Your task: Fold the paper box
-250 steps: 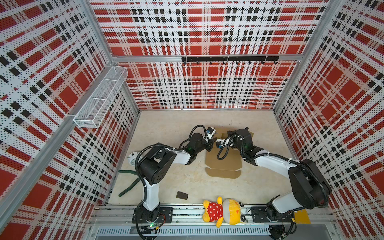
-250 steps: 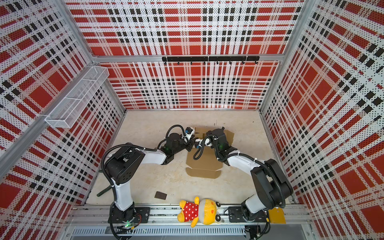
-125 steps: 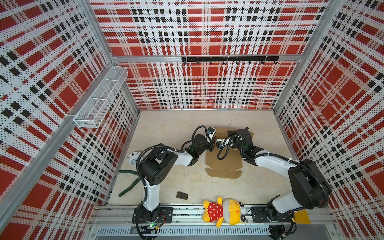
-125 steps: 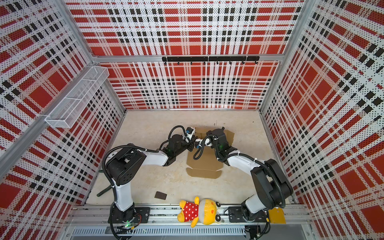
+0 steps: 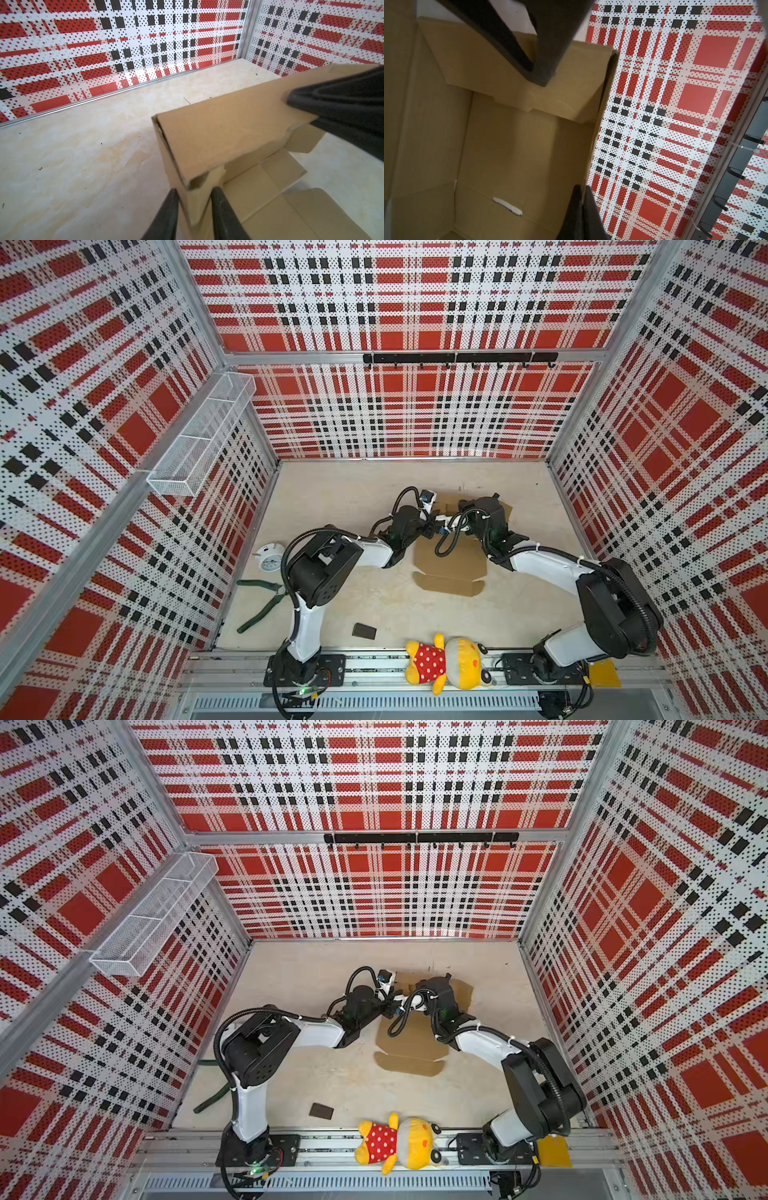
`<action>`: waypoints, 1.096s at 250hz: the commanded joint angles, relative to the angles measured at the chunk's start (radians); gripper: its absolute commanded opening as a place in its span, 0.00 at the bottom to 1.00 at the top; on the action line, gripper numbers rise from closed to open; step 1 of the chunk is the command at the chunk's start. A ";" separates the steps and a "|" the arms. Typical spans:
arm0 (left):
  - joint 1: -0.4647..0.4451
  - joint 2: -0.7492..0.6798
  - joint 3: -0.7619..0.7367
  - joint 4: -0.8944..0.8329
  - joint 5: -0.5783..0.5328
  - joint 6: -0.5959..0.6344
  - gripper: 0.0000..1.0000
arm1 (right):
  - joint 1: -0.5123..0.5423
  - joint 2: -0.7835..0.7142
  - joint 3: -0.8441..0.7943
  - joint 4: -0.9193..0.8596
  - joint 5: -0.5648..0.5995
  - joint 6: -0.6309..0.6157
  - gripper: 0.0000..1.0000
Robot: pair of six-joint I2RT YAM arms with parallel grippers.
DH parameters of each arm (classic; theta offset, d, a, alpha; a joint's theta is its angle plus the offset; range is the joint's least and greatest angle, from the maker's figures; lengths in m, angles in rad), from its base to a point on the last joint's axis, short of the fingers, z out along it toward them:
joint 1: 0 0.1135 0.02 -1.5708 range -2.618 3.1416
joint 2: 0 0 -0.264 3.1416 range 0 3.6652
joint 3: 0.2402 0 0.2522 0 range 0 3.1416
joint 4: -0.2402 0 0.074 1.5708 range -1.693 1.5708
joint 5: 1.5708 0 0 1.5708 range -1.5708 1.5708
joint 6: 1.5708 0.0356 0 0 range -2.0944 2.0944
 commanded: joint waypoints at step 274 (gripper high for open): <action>0.080 -0.214 -0.102 -0.068 0.324 0.174 0.16 | 0.154 -0.406 0.285 -0.833 -0.217 1.079 0.70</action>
